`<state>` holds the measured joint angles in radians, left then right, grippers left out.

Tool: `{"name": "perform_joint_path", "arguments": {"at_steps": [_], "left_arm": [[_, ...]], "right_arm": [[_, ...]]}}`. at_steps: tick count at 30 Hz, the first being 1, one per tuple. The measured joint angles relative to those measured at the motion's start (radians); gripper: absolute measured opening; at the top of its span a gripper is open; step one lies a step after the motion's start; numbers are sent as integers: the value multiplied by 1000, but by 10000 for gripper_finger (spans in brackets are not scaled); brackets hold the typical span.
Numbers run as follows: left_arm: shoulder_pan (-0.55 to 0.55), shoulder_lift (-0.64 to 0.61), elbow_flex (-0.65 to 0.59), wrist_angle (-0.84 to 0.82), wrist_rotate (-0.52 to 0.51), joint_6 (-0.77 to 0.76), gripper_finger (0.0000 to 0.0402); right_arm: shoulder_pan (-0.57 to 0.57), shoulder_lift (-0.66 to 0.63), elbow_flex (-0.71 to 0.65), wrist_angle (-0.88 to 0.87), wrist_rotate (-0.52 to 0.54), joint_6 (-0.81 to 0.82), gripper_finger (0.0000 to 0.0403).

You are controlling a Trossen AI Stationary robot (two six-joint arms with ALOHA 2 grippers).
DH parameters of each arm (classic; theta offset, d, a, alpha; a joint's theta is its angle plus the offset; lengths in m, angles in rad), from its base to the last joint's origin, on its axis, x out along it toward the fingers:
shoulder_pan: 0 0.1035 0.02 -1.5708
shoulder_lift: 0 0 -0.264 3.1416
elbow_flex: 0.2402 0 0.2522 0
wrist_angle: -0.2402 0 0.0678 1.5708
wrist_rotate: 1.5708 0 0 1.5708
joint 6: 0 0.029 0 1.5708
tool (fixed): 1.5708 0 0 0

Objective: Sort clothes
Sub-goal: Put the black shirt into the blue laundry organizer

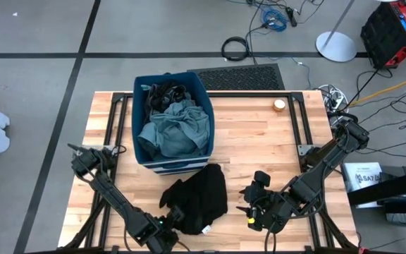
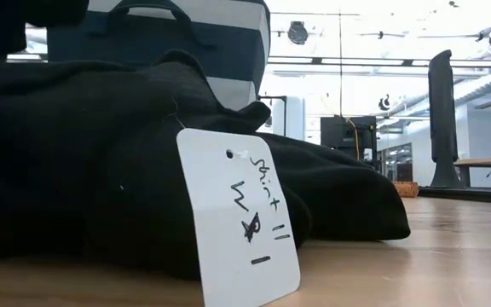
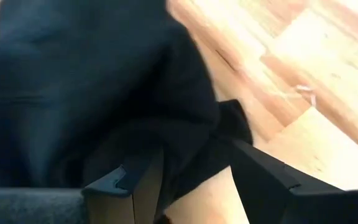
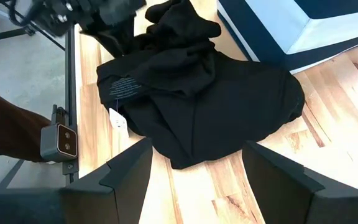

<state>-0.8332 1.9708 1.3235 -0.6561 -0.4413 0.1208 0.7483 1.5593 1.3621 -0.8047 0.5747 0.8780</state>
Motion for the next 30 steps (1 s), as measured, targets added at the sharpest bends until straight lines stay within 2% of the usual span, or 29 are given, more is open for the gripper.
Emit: {"name": "perform_joint_path", "arguments": {"at_steps": [5,12,14,18,22,27,30], "left_arm": [[-1,41,0,11,25,9,191],[20,67,3,93,44,144,191],[44,65,10,95,94,147,191],[110,58,31,97,309,147,191],[159,59,34,91,411,147,191],[178,59,31,91,409,149,191],[179,64,31,92,375,150,173]], "right_arm": [[0,0,0,0,0,-4,238],[0,0,0,0,0,-5,238],[0,0,0,0,0,-5,238],[0,0,0,3,-1,-5,238],[0,0,0,3,-2,-5,238],[0,0,0,3,-4,-5,238],[0,0,0,1,-4,-6,238]]}}
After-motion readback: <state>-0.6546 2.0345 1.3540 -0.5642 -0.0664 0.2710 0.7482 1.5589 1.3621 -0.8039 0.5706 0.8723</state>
